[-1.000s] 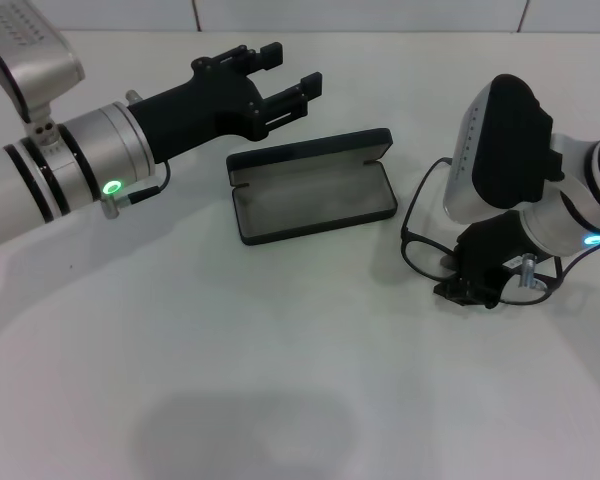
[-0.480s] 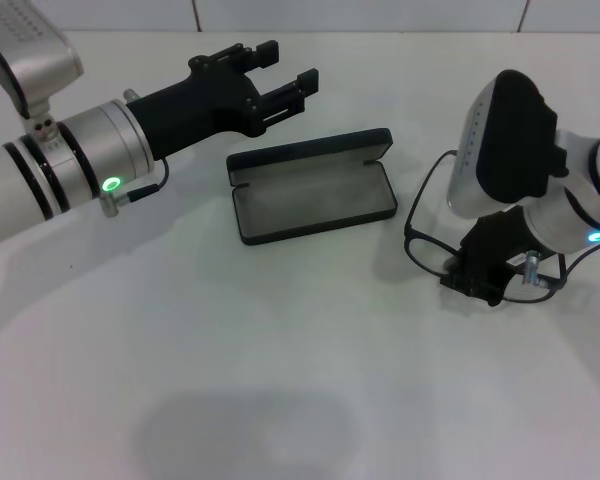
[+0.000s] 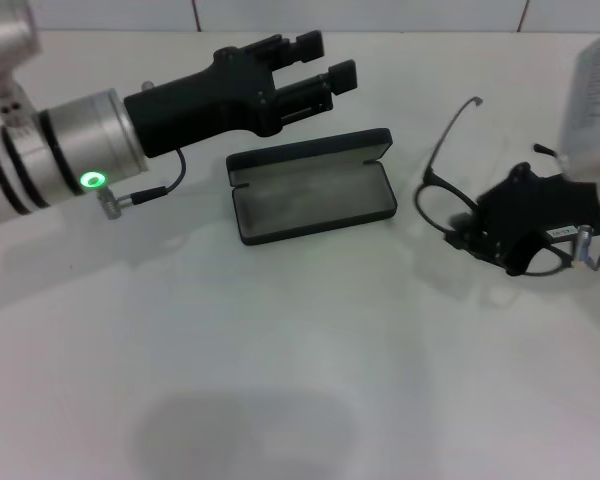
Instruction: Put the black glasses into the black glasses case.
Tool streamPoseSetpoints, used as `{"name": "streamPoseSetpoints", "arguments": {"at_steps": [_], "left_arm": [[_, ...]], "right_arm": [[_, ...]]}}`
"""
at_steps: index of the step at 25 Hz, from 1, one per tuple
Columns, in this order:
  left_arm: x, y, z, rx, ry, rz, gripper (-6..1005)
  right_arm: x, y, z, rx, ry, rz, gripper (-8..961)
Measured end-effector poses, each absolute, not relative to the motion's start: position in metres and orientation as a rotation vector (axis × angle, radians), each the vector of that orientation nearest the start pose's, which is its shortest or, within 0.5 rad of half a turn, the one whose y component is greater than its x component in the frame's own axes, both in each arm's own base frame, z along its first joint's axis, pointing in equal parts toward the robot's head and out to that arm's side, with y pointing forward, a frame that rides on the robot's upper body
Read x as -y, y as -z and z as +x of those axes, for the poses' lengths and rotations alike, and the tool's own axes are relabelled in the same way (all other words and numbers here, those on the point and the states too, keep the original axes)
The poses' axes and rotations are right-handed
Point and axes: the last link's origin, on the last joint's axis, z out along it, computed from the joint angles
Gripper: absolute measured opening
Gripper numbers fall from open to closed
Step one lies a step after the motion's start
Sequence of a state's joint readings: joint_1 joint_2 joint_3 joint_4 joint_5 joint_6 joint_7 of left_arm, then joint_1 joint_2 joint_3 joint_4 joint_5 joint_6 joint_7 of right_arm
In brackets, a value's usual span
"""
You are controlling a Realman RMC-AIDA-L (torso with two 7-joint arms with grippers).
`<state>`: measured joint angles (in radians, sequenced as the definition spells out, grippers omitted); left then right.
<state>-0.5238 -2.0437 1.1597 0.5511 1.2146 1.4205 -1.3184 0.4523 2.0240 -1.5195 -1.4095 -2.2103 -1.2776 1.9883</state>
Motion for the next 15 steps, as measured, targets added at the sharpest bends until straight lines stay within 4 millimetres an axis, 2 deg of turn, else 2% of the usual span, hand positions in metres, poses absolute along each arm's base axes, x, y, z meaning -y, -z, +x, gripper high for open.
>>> {"name": "streamPoseSetpoints", "arguments": {"at_steps": [2,3,4,9,15], "left_arm": [[-0.353,-0.002,-0.200,0.668,1.270,-2.543,666],[-0.354,-0.006,-0.197,0.720,1.291,-2.564,666],[-0.355,-0.008,-0.194,0.743,1.308,-2.581,666],[-0.353,-0.012,-0.174,0.750,1.387,-2.693,665],[-0.356,-0.001,-0.159,0.848,1.292,-2.832,665]], "right_arm": [[-0.334,0.008,0.163,-0.006,-0.096,-2.849,116],[-0.334,0.008,0.163,-0.006,-0.096,-2.849,116],[-0.327,0.009,0.166,0.118,-0.212,-2.851,116],[-0.319,0.017,0.179,0.317,-0.392,-2.819,116],[-0.319,0.015,0.183,0.456,-0.603,-2.701,116]]}}
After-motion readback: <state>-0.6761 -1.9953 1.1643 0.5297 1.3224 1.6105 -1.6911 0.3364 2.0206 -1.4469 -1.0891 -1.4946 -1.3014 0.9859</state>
